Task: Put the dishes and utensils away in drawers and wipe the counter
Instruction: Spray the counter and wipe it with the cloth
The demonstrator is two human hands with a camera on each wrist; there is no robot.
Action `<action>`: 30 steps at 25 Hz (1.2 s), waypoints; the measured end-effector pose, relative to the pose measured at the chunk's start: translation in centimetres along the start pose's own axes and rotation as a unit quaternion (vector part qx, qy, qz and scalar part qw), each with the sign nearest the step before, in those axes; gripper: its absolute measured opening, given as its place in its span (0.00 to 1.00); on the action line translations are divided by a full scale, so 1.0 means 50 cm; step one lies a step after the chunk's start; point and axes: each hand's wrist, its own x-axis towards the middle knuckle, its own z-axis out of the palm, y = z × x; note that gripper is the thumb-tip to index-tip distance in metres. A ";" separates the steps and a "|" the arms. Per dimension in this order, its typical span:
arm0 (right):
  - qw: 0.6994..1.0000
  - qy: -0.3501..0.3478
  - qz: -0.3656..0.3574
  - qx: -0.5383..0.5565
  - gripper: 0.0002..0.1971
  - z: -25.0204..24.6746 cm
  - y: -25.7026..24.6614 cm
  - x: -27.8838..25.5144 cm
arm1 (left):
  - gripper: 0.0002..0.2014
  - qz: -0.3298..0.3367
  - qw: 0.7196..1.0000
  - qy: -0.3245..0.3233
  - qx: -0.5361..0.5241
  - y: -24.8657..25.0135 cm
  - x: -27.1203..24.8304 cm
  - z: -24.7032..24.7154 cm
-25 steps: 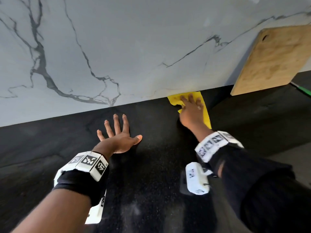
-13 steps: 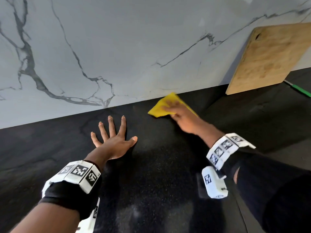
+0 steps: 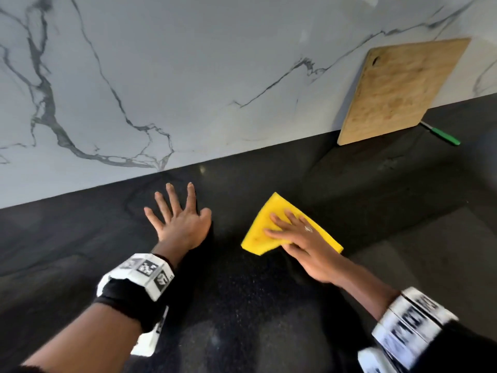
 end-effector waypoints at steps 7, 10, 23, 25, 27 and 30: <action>0.999 0.016 0.028 0.027 0.28 -0.036 0.082 0.012 | 0.46 0.082 0.991 -0.105 0.019 0.159 0.015 0.057; 0.998 0.016 0.048 0.031 0.28 -0.074 0.166 0.167 | 0.49 0.075 0.993 -0.075 0.058 0.154 0.024 0.085; 0.987 0.003 0.128 -0.092 0.24 -0.082 0.075 0.206 | 0.46 0.073 0.997 -0.011 0.038 0.150 0.010 0.097; 0.992 -0.008 0.103 -0.071 0.24 -0.058 0.046 0.090 | 0.40 0.055 0.997 0.014 -0.057 0.155 -0.024 0.104; 0.995 -0.020 0.073 -0.059 0.24 -0.039 0.025 -0.024 | 0.34 0.037 0.987 0.016 -0.157 0.166 -0.081 0.116; 0.996 -0.025 0.027 -0.078 0.25 -0.010 0.007 -0.192 | 0.33 0.060 0.987 0.021 -0.146 0.191 -0.206 0.165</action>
